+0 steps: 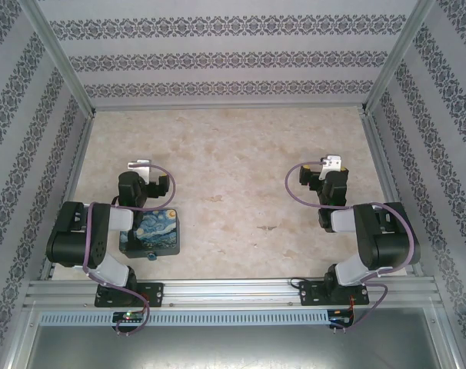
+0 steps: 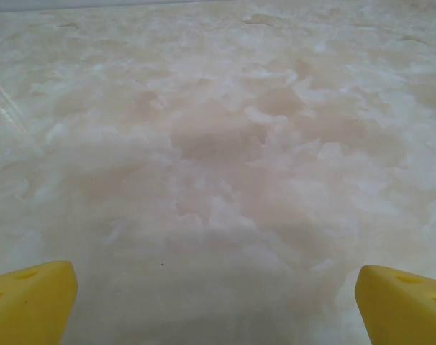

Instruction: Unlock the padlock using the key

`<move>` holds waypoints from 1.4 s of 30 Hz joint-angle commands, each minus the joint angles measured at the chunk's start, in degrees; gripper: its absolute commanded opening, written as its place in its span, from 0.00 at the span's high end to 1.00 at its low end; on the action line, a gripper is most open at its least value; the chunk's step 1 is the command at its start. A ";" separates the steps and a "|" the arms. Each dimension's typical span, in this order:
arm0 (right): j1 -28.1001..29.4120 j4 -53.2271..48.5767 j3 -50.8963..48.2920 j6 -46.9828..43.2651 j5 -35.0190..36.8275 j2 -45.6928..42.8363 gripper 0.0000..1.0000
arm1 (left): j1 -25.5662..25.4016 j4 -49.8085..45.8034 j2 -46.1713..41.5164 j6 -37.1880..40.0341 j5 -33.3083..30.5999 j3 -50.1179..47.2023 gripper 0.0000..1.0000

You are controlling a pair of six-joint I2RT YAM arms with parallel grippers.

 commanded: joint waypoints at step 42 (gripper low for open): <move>-0.87 -8.09 -0.58 2.43 5.54 -14.10 0.02 | 0.85 -12.61 -9.00 -2.01 -3.80 4.88 0.01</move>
